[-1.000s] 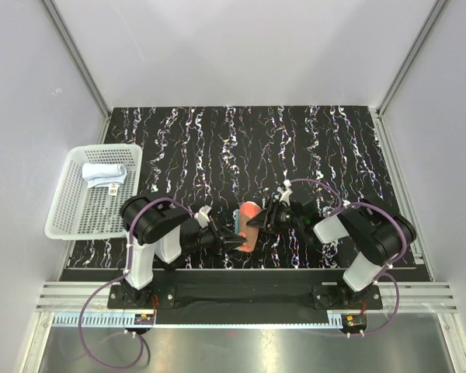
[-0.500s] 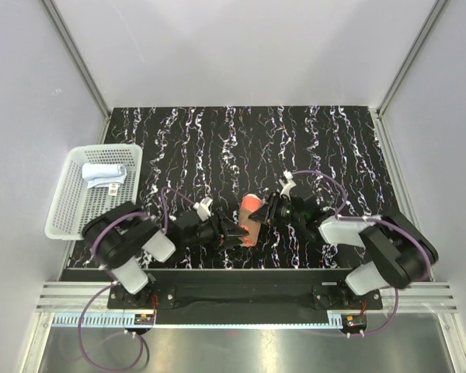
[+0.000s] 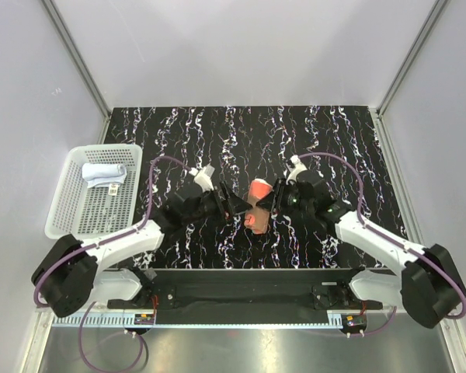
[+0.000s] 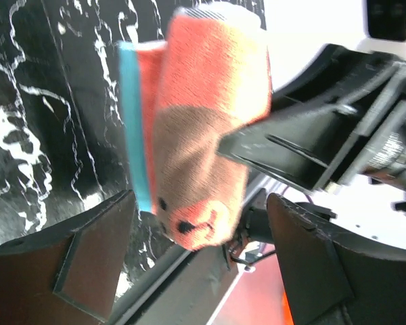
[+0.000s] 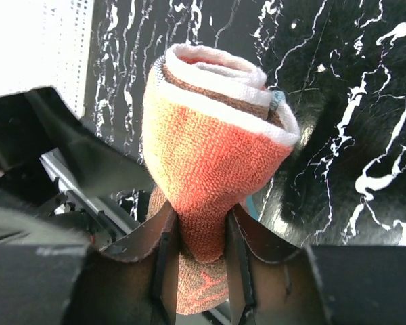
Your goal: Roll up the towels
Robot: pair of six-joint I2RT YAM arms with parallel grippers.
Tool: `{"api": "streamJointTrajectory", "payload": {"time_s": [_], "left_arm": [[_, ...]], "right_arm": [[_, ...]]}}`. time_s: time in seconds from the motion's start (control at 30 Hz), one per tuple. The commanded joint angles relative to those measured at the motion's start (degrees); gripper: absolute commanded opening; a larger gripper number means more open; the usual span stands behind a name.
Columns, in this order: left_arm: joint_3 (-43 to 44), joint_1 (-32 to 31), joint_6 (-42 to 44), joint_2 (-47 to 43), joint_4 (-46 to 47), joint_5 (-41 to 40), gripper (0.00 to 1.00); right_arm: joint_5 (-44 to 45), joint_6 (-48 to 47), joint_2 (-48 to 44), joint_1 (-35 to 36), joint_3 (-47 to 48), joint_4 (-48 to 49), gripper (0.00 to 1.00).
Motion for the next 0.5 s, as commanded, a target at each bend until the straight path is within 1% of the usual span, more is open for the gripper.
{"api": "streamJointTrajectory", "payload": {"time_s": [0.0, 0.17, 0.27, 0.43, 0.47], "left_arm": [[4.58, 0.03, 5.34, 2.41, -3.53, -1.46, 0.84], [5.29, 0.03, 4.82, 5.32, -0.1, 0.3, 0.84], [4.16, 0.11, 4.21, 4.97, 3.75, 2.14, 0.85], [2.66, 0.38, 3.85, 4.18, 15.87, 11.1, 0.86], [2.4, 0.38, 2.98, 4.27, 18.24, 12.42, 0.86]], "right_arm": [[0.77, -1.38, -4.83, 0.45, 4.84, -5.45, 0.21], [-2.3, 3.19, -10.53, 0.45, 7.39, -5.1, 0.21], [-5.19, 6.26, -12.91, 0.45, 7.57, -2.12, 0.21], [-11.62, 11.89, -13.62, 0.45, 5.73, 9.2, 0.21], [-13.98, 14.42, -13.54, 0.45, 5.29, 11.66, 0.21]]}}
